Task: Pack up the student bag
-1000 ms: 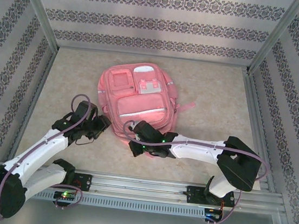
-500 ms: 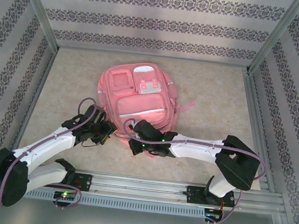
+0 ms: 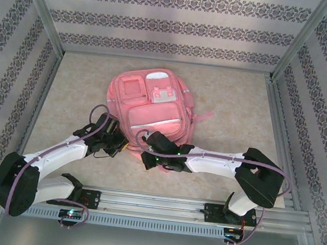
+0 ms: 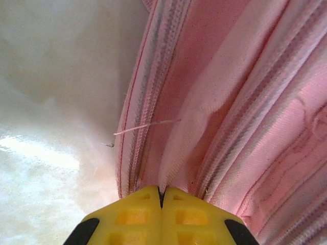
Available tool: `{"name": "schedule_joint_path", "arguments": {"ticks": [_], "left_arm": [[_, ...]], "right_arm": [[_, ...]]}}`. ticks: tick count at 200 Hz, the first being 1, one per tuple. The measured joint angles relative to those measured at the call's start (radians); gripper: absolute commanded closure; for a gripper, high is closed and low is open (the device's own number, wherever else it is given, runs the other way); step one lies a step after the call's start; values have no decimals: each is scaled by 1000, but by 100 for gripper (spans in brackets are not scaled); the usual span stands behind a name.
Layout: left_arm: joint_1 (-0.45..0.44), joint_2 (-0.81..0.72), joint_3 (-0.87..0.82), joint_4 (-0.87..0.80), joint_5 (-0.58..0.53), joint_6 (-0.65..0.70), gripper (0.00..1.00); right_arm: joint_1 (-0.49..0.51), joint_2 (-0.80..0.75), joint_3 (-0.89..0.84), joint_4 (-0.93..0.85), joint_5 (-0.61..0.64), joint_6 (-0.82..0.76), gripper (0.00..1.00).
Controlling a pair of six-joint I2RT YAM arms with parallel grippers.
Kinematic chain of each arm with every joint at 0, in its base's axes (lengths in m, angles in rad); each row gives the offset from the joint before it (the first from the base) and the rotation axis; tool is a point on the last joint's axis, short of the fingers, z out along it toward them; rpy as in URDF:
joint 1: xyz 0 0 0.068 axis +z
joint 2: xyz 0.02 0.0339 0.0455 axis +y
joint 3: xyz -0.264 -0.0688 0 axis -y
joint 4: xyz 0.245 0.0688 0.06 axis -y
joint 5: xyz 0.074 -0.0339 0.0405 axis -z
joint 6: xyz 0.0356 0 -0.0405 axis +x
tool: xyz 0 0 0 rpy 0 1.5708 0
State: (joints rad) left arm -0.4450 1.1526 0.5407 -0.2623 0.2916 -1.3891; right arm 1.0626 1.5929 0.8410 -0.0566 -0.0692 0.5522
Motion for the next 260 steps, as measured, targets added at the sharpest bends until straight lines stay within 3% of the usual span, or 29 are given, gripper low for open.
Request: {"name": "schedule_joint_path", "arguments": {"ticks": [71, 112, 162, 201, 219, 237, 260], "left_arm": [[28, -34, 52, -98, 0, 55, 100], [28, -51, 119, -226, -31, 124, 100], [37, -70, 225, -439, -99, 232, 100], [122, -122, 225, -543, -129, 290, 100], [175, -131, 225, -570, -142, 328, 78], [195, -137, 226, -608, -164, 344, 63], [198, -164, 227, -629, -144, 346, 53]], "right_arm": [[-1, -172, -146, -31, 28, -2, 100], [-9, -192, -156, -31, 22, -17, 100], [-20, -192, -155, 6, -61, -35, 100], [-16, -175, -125, 11, -127, -50, 100], [11, -129, -90, 24, -134, -55, 100], [41, -72, -47, 22, -127, -52, 100], [45, -38, -30, 22, -107, -34, 100]]}}
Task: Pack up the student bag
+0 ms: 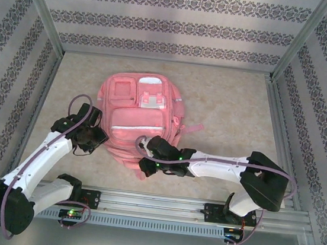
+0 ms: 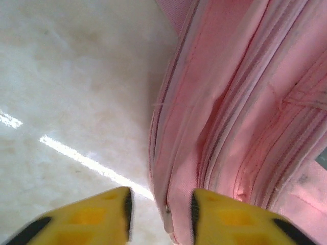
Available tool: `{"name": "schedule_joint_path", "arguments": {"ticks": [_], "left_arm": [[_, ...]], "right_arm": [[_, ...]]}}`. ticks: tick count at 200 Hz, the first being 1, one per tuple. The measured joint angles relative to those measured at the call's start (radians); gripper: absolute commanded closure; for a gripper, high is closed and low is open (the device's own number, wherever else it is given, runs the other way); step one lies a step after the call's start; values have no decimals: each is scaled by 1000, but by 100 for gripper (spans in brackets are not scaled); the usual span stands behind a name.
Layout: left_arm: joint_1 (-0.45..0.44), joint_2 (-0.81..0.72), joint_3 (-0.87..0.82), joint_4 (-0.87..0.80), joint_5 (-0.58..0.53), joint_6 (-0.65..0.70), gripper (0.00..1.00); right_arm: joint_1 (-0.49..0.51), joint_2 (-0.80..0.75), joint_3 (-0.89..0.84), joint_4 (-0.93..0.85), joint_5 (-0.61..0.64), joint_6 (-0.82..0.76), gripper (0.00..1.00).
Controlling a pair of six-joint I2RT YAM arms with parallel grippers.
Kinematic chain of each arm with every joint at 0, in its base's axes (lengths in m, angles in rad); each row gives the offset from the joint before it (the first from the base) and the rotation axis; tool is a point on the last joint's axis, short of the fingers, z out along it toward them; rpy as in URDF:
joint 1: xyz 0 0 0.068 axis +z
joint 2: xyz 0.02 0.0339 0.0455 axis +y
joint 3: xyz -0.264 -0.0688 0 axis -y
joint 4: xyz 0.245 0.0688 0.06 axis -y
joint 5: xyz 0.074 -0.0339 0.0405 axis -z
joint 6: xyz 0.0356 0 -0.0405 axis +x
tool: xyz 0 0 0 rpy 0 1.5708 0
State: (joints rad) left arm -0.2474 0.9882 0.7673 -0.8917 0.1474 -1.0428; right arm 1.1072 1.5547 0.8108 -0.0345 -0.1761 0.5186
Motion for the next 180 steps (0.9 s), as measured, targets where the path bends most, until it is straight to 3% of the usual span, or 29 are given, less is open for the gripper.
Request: {"name": "schedule_joint_path", "arguments": {"ticks": [49, 68, 103, 158, 180], "left_arm": [[-66, -63, 14, -44, 63, -57, 48], [-140, -81, 14, -44, 63, -120, 52], [-257, -44, 15, -37, 55, -233, 51], [-269, 44, -1, 25, 39, -310, 49], [-264, 112, -19, 68, 40, -310, 55]], "right_arm": [[2, 18, 14, 2, 29, 18, 100], [1, 18, 13, 8, 29, 18, 100], [-14, 17, -18, 62, 26, 27, 100], [-34, 11, -43, 110, 5, 29, 100], [-38, 11, -43, 114, -2, 36, 100]]}}
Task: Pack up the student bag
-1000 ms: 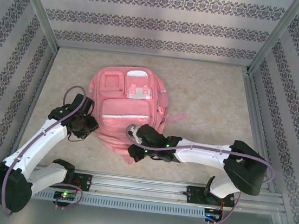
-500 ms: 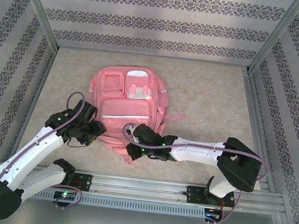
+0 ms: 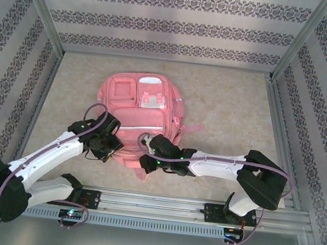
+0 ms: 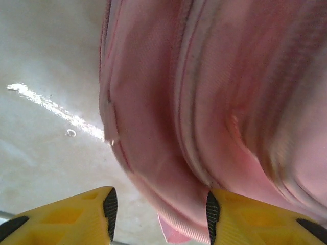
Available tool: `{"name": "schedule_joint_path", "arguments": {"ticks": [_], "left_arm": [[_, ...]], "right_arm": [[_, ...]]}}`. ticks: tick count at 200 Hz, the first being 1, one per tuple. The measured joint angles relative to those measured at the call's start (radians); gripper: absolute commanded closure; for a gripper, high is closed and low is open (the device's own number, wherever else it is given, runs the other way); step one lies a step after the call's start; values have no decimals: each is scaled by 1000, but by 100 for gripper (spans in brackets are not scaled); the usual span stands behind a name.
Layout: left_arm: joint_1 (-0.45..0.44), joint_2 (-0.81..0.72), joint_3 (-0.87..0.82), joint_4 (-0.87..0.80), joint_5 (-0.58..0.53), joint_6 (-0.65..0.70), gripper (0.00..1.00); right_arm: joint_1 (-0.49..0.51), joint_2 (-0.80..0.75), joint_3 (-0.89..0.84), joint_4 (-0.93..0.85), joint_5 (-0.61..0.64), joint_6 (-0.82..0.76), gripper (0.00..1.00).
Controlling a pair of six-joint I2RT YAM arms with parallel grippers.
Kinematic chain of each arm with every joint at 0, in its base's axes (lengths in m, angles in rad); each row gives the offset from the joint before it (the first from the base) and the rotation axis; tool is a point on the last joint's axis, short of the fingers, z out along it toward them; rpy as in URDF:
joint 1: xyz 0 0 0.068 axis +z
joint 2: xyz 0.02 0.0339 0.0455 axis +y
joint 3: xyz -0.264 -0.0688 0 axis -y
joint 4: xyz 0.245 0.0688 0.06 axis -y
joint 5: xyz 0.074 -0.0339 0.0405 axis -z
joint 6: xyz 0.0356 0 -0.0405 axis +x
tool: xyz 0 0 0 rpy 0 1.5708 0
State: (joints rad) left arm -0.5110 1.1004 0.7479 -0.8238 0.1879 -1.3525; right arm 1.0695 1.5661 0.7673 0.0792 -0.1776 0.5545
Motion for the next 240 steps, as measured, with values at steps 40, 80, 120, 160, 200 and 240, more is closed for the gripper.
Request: {"name": "schedule_joint_path", "arguments": {"ticks": [40, 80, 120, 160, 200, 240], "left_arm": [[18, 77, -2, 54, 10, 21, 82], [63, 102, 8, 60, 22, 68, 100], [104, 122, 28, 58, 25, 120, 100], [158, 124, 55, 42, 25, 177, 100], [173, 151, 109, 15, 14, 245, 100], [187, 193, 166, -19, 5, 325, 100]], "right_arm": [[-1, 2, 0, 0, -3, 2, 100], [-1, -9, 0, -16, -2, 1, 100], [-1, -46, -22, -45, 9, -3, 100], [-14, -87, -42, -72, 20, -16, 100], [-37, -96, -44, -83, 18, -37, 100], [-58, -96, -44, -76, -3, -49, 100]]}}
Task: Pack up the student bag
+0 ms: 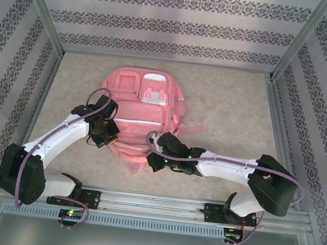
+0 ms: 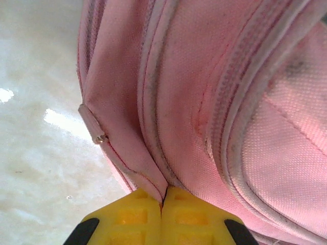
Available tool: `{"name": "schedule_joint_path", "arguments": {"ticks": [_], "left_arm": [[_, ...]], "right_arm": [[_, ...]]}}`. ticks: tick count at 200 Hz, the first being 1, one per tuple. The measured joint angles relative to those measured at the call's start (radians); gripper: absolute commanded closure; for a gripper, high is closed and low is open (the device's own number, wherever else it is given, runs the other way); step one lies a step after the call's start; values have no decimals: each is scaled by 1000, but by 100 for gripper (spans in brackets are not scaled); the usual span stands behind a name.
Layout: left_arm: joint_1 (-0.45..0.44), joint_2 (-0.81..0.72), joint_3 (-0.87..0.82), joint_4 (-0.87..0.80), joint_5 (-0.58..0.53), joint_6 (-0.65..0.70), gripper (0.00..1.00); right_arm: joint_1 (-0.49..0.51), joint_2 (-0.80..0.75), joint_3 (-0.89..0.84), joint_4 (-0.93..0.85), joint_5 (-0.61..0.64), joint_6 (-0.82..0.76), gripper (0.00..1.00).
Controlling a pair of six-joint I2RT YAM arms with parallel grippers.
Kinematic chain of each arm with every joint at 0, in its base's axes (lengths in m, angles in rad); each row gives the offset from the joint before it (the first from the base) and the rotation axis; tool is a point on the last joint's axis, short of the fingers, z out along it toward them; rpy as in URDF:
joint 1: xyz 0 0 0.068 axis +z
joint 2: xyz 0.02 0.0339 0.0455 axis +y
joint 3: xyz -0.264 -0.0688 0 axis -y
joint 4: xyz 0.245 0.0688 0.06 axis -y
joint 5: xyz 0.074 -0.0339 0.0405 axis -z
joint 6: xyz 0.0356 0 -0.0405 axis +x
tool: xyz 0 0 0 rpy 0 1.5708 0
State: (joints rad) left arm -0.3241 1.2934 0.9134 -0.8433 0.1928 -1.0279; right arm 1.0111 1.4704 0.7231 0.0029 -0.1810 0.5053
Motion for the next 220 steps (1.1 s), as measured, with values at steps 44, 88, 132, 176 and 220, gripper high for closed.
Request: {"name": "schedule_joint_path", "arguments": {"ticks": [44, 88, 132, 176, 220], "left_arm": [[52, 60, 77, -40, -26, 100, 72], [70, -12, 109, -32, -35, 71, 57], [-6, -117, 11, -12, 9, -81, 50], [-89, -84, -48, 50, 37, -208, 50], [-94, -24, -48, 111, 39, -237, 60]], "right_arm": [[-2, 53, 50, 19, -29, -15, 100], [-21, 124, 115, 0, -53, -14, 100], [-32, 133, 121, 0, -69, -14, 100], [-34, 142, 125, 2, -80, -14, 100], [-34, 142, 126, 3, -80, -10, 100]]}}
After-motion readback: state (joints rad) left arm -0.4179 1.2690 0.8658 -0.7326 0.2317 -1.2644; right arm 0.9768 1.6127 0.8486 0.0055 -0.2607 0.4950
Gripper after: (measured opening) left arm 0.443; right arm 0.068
